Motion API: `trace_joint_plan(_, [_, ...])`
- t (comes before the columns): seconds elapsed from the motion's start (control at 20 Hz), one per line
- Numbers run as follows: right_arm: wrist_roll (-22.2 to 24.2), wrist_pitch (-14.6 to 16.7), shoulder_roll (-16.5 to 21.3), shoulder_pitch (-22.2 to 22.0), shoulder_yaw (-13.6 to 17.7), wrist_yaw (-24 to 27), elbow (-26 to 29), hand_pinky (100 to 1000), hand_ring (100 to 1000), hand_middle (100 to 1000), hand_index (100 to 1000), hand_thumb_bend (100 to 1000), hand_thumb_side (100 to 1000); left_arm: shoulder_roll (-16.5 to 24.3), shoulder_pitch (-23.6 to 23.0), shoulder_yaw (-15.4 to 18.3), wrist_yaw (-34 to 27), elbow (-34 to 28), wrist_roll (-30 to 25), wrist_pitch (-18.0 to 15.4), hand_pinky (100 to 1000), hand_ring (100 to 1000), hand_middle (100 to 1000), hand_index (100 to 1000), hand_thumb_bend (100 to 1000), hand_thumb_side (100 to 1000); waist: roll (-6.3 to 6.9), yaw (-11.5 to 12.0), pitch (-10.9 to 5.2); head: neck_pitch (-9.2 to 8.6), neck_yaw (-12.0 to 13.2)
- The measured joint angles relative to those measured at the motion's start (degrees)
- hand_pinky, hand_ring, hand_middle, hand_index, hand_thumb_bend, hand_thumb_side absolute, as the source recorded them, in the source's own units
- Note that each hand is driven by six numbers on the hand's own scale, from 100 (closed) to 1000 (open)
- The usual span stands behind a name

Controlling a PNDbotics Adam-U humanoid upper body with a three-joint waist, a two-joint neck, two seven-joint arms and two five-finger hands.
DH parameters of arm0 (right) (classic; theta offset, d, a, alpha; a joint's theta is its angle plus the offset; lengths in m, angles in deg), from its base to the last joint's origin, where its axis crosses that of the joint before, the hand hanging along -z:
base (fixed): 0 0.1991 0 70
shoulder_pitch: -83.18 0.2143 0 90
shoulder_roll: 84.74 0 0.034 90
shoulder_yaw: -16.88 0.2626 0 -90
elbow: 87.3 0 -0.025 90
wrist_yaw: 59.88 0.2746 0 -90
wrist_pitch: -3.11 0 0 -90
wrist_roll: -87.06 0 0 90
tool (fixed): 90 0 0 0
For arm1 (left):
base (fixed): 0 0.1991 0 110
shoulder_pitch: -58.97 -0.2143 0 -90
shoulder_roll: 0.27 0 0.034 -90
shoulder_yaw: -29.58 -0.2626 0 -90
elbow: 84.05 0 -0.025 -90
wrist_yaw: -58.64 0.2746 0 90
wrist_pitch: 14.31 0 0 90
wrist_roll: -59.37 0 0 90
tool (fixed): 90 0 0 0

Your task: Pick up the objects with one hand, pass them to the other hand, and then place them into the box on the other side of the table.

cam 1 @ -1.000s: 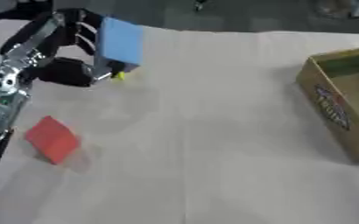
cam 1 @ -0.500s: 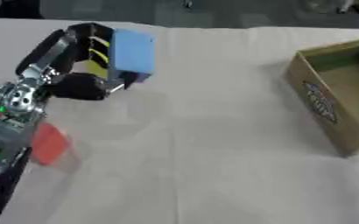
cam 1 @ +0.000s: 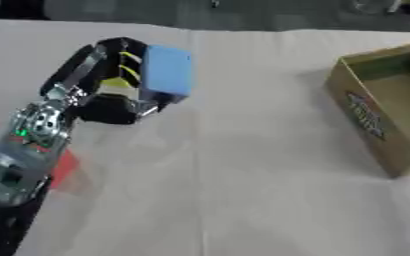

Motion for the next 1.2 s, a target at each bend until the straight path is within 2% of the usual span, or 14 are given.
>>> trace_joint_plan(0.3, [0.1, 0.2, 0.0, 0.0, 0.0, 0.0, 0.0, 1000, 768, 774, 795, 100, 597, -0.9, -0.9, -0.8, -2.6, 0.1, 0.4, -1.4, 577, 606, 439, 564, 100, 100, -0.45, -0.1, 0.00, -0.39, 0.5])
trace_joint_plan(0.8, [0.3, 0.4, -0.1, 0.0, -0.3, 0.0, 0.0, 1000, 768, 775, 795, 100, 597, -2.1, -1.3, -1.6, -3.6, 0.1, 0.6, -3.4, 578, 607, 438, 563, 100, 100, -1.04, -0.1, 0.00, -0.51, 0.7])
trace_joint_plan(1.2, [1.1, 1.0, 0.1, 1.3, -1.6, -1.3, 0.9, 996, 781, 787, 803, 100, 543, -2.8, -1.2, -2.5, -2.3, 0.4, 0.1, -3.7, 579, 608, 440, 564, 100, 100, -1.11, -0.3, 0.00, -0.44, 0.7])
